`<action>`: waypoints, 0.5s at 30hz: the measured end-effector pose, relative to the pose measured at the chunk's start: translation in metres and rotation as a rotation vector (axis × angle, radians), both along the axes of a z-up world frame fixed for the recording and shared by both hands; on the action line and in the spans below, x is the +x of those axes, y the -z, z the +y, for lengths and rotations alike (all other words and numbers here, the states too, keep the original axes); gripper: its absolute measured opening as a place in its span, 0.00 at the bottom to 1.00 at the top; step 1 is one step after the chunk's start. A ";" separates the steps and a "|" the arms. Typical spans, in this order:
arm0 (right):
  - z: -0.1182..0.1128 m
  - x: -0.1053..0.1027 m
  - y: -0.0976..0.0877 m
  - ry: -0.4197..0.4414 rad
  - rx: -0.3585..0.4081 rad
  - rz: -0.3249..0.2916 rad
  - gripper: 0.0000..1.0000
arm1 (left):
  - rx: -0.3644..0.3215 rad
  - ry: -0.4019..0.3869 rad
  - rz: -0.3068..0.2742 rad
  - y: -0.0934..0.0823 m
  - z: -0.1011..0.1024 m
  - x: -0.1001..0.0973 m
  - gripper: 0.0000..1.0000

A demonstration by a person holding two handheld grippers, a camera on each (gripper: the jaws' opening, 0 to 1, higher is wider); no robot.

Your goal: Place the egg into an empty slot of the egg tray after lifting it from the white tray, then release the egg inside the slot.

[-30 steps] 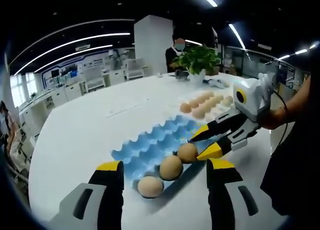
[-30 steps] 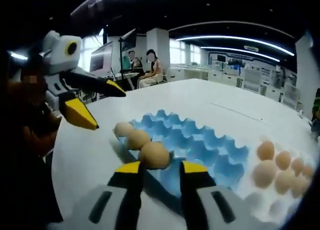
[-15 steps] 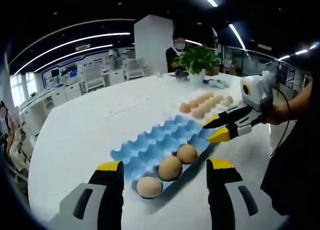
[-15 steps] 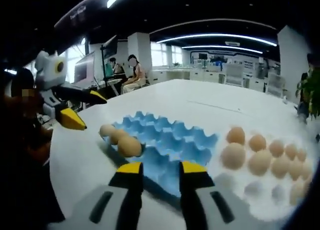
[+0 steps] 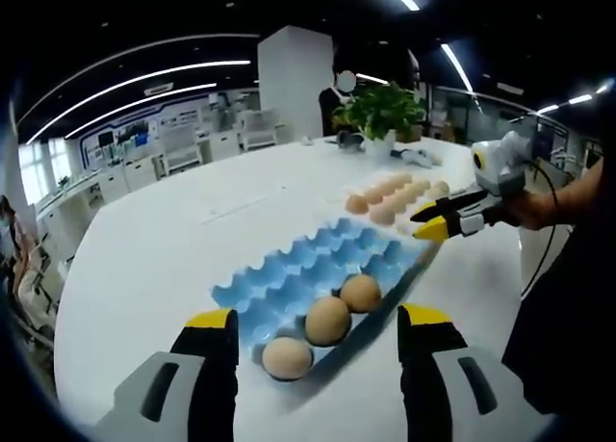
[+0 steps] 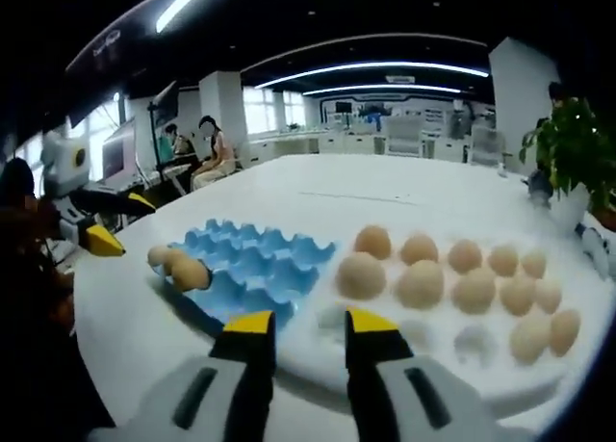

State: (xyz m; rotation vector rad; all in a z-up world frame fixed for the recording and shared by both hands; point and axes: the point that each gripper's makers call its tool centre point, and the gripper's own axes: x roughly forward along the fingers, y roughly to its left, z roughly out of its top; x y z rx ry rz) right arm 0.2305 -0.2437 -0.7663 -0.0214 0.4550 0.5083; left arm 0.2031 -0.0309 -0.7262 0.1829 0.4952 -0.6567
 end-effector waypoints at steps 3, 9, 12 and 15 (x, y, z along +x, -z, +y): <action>-0.006 -0.001 -0.001 0.020 0.011 0.001 0.28 | -0.007 -0.012 0.025 0.003 0.001 -0.001 0.67; -0.029 -0.001 0.000 0.091 0.009 0.003 0.29 | -0.018 -0.044 0.082 0.008 0.004 -0.002 0.69; -0.049 0.001 -0.006 0.151 0.001 -0.016 0.29 | -0.017 -0.047 0.078 0.008 0.005 -0.001 0.72; -0.077 0.005 -0.013 0.240 -0.031 -0.051 0.29 | -0.008 -0.060 0.068 0.007 0.007 0.001 0.78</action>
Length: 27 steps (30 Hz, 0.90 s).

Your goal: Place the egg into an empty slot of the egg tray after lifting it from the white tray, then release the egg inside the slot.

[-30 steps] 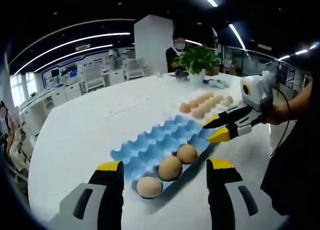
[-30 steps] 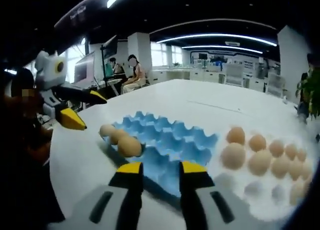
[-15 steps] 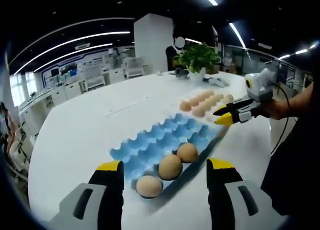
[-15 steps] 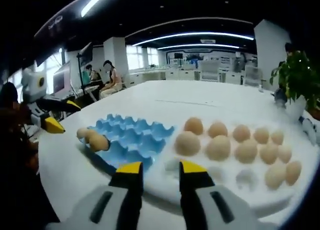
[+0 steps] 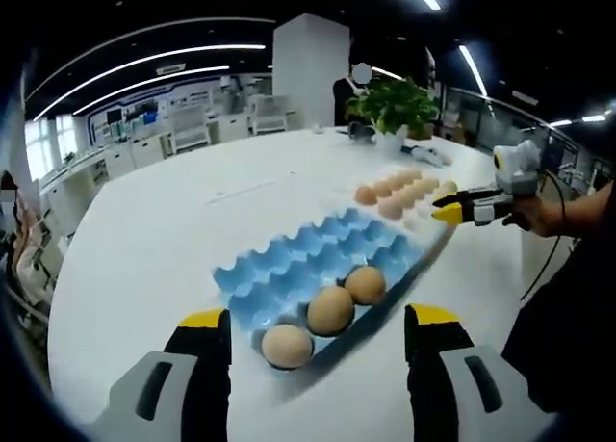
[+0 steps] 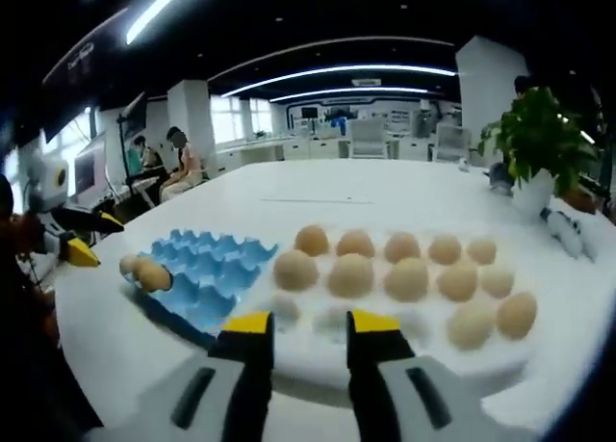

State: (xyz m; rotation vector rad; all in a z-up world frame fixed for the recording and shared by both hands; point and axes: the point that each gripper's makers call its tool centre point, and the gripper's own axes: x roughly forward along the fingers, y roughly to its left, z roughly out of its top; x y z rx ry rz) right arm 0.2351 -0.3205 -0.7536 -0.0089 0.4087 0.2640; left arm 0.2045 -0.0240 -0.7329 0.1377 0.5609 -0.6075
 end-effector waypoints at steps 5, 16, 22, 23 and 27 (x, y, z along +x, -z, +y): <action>-0.053 0.006 -0.014 0.174 -0.002 -0.051 0.29 | -0.004 -0.027 -0.030 -0.005 0.003 0.007 0.90; -0.094 0.020 0.009 0.240 -0.038 0.044 0.31 | -0.013 -0.009 -0.005 -0.005 -0.004 0.005 0.87; -0.094 0.020 0.029 0.198 -0.111 0.105 0.34 | -0.015 -0.014 -0.004 -0.006 -0.003 0.005 0.87; -0.093 0.025 0.023 0.168 -0.132 0.045 0.34 | -0.017 -0.020 -0.006 -0.006 -0.002 0.006 0.87; -0.094 0.021 0.028 0.181 -0.108 0.069 0.33 | -0.016 -0.031 -0.009 -0.007 0.001 0.006 0.88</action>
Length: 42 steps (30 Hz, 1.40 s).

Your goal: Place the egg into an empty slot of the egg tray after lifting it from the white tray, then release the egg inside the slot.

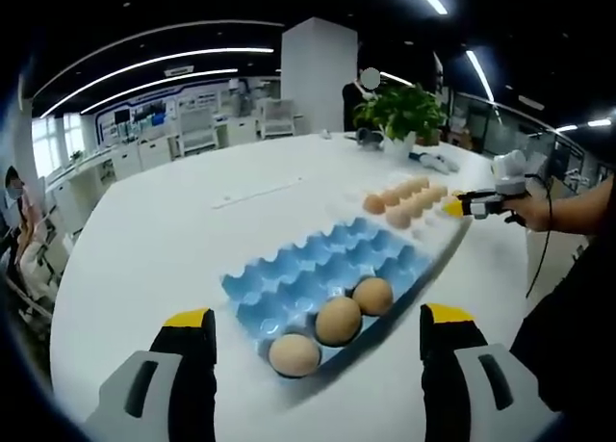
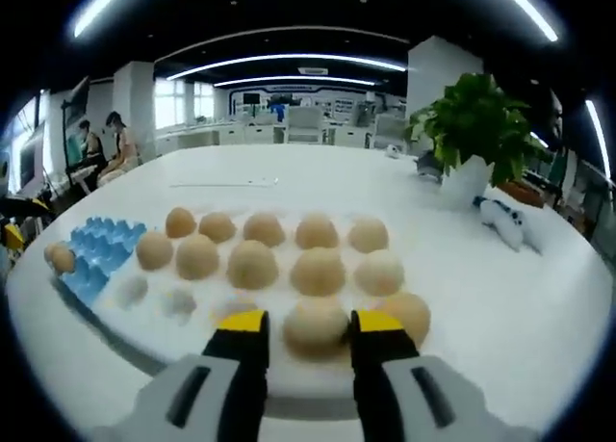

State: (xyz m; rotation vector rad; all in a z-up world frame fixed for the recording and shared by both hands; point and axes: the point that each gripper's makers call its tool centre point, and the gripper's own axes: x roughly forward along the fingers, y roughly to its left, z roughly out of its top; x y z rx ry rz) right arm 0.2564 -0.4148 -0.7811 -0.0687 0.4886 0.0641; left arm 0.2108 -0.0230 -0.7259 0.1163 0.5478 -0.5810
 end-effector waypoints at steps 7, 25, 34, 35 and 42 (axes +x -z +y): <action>-0.003 -0.001 -0.011 0.042 0.064 -0.021 0.26 | -0.002 0.010 0.013 0.002 -0.002 -0.002 0.86; -0.003 0.004 -0.005 -0.060 -0.032 -0.003 0.27 | -0.021 0.002 0.025 0.003 -0.003 -0.004 0.81; -0.005 0.004 -0.025 -0.009 0.067 -0.070 0.26 | -0.022 -0.007 0.022 0.002 0.000 -0.003 0.83; -0.003 0.004 -0.030 -0.015 0.075 -0.076 0.26 | -0.022 -0.009 0.021 0.002 0.001 -0.003 0.83; 0.042 0.005 -0.050 -0.114 0.117 -0.091 0.26 | -0.026 -0.010 0.026 0.003 0.004 -0.003 0.80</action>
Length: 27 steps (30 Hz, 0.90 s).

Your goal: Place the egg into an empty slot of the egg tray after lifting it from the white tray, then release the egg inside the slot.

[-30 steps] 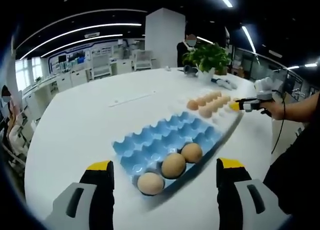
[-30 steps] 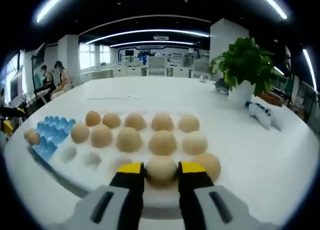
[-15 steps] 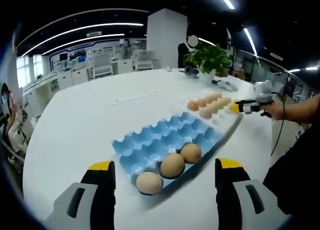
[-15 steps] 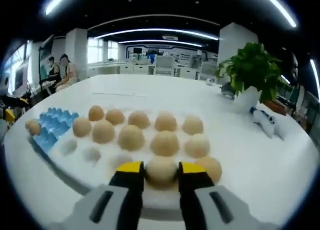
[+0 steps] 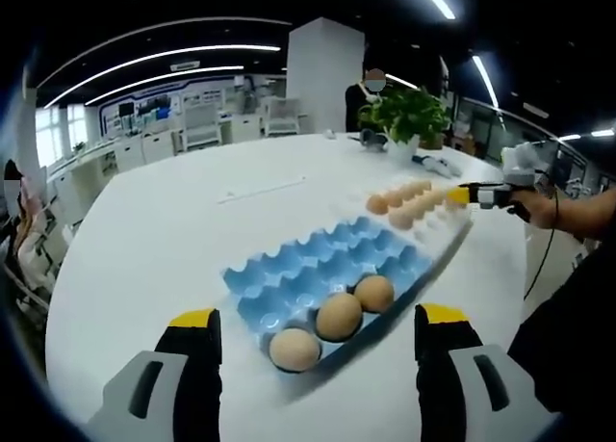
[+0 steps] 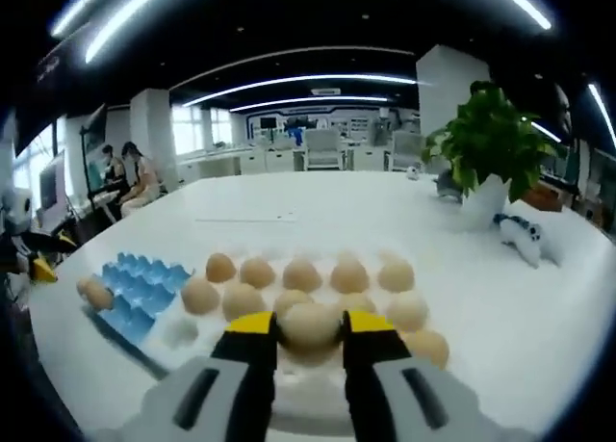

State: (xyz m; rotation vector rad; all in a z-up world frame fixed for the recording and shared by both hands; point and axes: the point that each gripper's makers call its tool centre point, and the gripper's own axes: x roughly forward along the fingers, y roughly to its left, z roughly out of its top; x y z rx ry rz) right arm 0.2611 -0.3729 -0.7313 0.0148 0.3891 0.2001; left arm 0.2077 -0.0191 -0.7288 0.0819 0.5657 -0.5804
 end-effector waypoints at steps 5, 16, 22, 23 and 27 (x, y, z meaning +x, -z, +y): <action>0.042 0.001 -0.007 -0.097 0.029 -0.013 0.26 | 0.001 -0.012 0.000 0.001 0.003 0.000 0.82; 0.137 -0.012 -0.006 -0.326 0.070 0.004 0.26 | -0.010 -0.002 0.009 0.002 0.000 0.000 0.77; 0.175 -0.016 -0.002 -0.413 0.086 0.015 0.26 | -0.014 -0.012 0.005 0.001 0.001 0.000 0.79; 0.180 -0.018 -0.001 -0.427 0.082 0.020 0.26 | -0.014 -0.011 0.005 0.001 0.001 0.000 0.77; 0.205 -0.024 0.003 -0.496 0.080 0.028 0.26 | -0.016 -0.008 0.003 0.000 0.001 0.000 0.76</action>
